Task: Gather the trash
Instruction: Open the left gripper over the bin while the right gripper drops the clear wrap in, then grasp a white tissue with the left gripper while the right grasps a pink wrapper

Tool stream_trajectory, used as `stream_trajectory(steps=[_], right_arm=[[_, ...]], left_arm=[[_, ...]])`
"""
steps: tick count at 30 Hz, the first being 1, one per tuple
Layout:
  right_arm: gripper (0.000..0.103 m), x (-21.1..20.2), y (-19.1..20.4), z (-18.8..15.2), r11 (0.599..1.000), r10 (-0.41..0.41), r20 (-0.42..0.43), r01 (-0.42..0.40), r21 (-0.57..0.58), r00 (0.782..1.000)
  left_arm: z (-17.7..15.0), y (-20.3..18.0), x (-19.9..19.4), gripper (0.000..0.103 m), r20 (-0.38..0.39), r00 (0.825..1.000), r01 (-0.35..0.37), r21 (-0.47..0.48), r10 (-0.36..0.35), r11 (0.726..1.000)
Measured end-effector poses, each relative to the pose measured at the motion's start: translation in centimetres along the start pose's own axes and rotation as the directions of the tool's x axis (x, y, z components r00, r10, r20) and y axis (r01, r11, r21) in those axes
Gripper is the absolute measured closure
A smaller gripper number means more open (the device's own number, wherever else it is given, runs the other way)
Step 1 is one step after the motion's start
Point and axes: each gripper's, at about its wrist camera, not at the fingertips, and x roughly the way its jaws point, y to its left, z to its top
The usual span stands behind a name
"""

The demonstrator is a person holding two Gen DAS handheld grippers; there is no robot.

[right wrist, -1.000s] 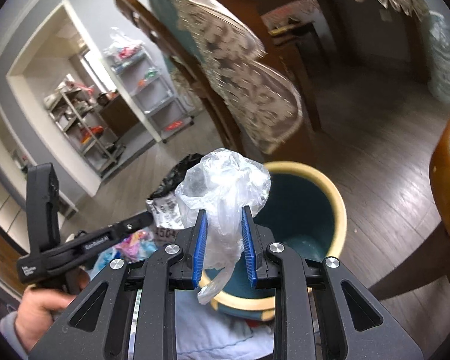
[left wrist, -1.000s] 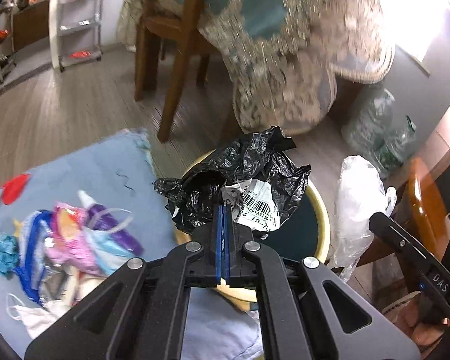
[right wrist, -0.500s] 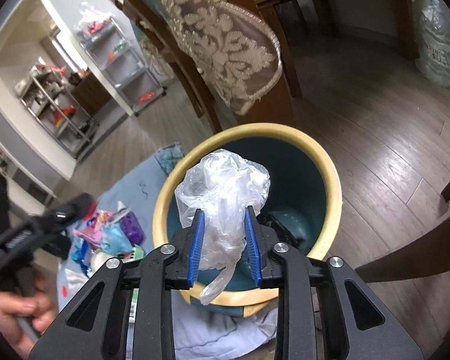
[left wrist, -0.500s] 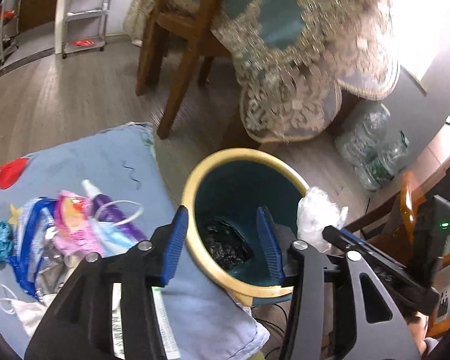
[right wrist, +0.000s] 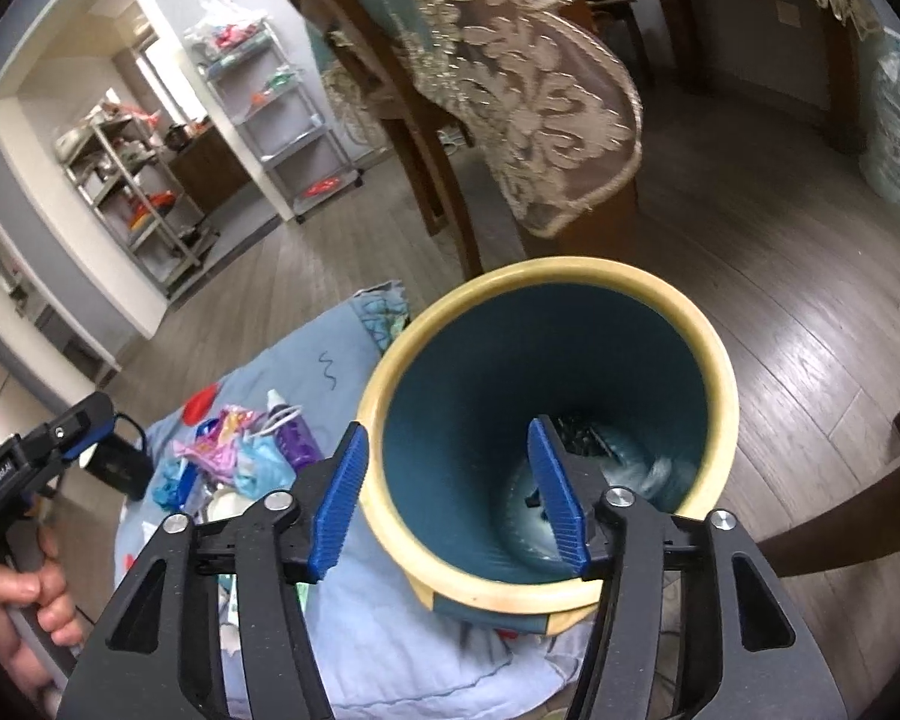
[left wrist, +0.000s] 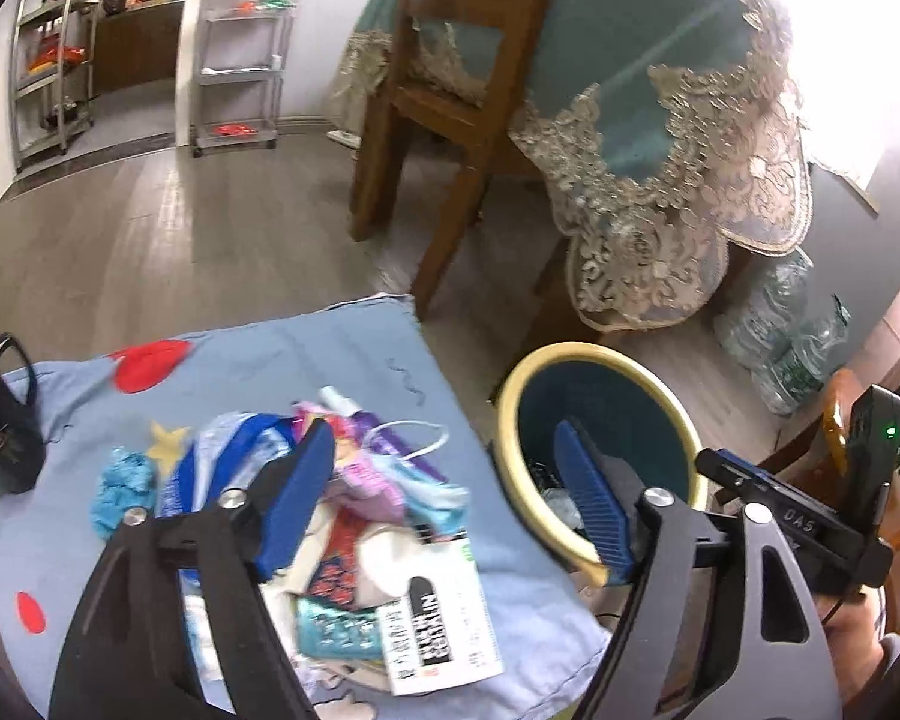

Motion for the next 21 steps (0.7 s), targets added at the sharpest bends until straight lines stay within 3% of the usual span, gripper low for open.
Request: stream_trajectory(steps=[6, 21], right_arm=[[0.043, 0.0, 1.1, -0.2, 0.999, 0.018, -0.006, -0.018, -0.027, 1.0], [0.036, -0.1, 5.4, -1.6, 0.984, 0.068, -0.036, -0.073, -0.163, 0.997]], left_arm=[[-1.4, 2.9, -1.9, 0.016, 0.005, 0.999, -0.04, -0.037, 0.04, 0.999], [-5.3, 7.4, -3.5, 0.015, -0.059, 0.994, -0.096, -0.063, 0.092, 0.993]])
